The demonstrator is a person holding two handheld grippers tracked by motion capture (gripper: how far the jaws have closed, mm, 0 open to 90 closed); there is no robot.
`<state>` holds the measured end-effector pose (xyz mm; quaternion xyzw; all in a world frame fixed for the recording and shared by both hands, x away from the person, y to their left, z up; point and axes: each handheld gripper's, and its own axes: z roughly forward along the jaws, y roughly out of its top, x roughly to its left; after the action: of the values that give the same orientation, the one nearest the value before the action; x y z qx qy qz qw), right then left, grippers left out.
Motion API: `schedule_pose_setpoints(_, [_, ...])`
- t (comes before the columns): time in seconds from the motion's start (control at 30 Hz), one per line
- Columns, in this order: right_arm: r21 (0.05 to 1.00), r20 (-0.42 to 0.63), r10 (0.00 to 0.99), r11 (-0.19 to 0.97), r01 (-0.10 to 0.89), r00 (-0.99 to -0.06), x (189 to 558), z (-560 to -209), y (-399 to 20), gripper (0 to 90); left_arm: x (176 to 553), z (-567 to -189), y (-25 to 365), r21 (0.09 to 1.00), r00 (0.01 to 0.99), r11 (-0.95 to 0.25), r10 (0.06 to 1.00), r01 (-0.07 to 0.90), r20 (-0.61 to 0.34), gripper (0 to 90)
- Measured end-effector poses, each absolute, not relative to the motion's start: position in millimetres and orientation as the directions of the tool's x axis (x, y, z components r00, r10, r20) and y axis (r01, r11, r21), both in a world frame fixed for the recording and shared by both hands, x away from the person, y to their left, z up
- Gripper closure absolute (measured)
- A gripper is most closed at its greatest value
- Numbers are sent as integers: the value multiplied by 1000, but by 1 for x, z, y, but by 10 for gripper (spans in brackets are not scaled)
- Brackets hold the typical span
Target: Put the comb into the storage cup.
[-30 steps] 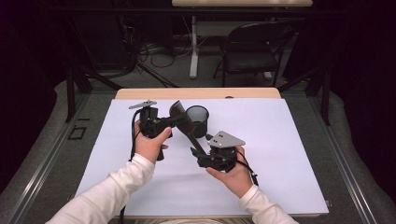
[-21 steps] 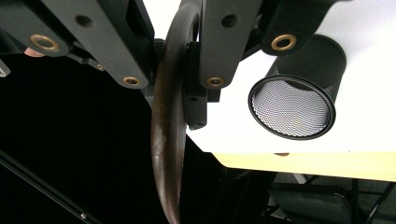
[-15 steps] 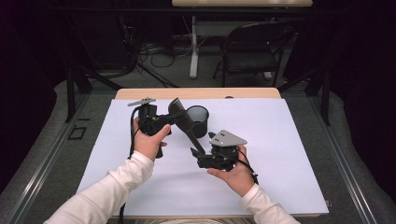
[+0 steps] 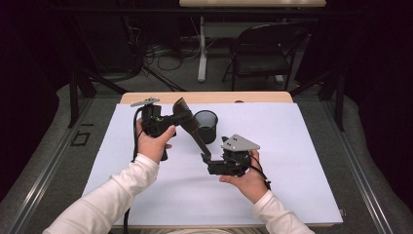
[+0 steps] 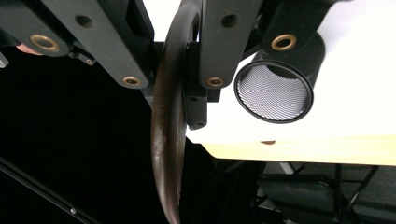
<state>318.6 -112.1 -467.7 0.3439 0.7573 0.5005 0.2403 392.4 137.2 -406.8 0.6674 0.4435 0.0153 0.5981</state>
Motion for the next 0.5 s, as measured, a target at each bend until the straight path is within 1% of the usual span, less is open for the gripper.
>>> schedule_pose_setpoints(0.23, [918, -17, 757, 270, 289, -654, 320, -470, -113, 25, 398, -405, 142, 812, 588, 131, 625, 569, -513, 860])
schedule_pose_setpoints(0.5, [913, -28, 763, 283, 295, -646, 321, -471, -113, 3, 402, -394, 145, 830, 587, 149, 640, 538, -495, 861])
